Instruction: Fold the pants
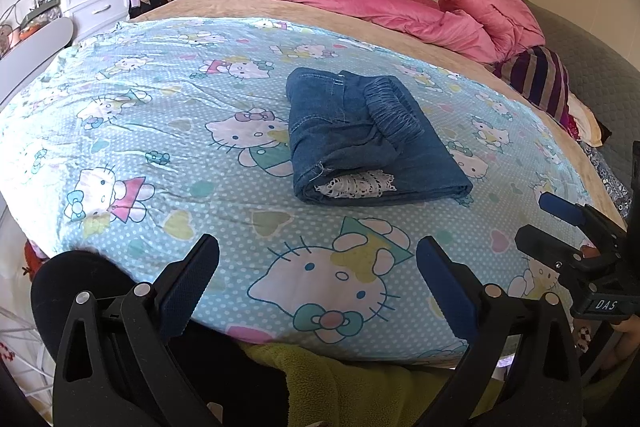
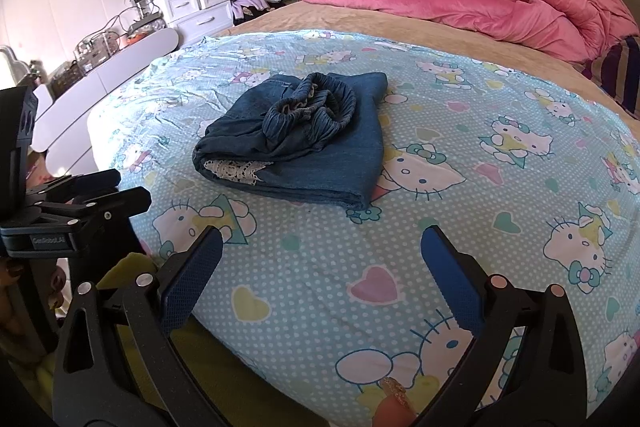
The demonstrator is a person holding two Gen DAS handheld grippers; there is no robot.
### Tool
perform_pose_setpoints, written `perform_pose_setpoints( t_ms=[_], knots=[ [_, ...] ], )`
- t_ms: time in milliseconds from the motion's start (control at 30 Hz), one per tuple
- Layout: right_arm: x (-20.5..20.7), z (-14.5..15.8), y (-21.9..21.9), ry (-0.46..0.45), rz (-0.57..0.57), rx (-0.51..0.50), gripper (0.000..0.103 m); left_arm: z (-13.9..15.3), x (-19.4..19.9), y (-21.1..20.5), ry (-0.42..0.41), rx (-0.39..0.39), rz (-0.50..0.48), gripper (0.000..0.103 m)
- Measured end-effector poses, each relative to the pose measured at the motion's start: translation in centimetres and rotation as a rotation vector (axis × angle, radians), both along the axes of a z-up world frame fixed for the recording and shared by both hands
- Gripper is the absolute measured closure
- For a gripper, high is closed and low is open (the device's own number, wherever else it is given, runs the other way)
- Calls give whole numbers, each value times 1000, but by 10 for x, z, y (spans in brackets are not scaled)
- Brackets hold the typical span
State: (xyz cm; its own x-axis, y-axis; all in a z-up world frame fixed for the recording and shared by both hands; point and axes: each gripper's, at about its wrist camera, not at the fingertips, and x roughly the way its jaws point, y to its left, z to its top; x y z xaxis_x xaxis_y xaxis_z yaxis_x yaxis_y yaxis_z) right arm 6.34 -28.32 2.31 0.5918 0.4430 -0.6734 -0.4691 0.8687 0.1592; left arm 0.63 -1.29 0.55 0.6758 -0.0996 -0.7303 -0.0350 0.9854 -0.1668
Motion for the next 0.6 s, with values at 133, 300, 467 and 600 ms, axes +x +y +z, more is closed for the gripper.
perform_pose_setpoints(
  t_ms=[133,300,467,600],
  knots=[
    [0,0,-1,-1,0,0,9,1,-1,0,-2,0,0,5],
    [0,1,-2,-6,-4,0,9,1,0,-2,0,1,-12,4],
    [3,2,-5,-8,-18,-1,9,-1,2,-10,12,41,-21,5],
    [5,1,-8,-6,-30,-2,9,1,1,-15,1,60,-28,5]
  ],
)
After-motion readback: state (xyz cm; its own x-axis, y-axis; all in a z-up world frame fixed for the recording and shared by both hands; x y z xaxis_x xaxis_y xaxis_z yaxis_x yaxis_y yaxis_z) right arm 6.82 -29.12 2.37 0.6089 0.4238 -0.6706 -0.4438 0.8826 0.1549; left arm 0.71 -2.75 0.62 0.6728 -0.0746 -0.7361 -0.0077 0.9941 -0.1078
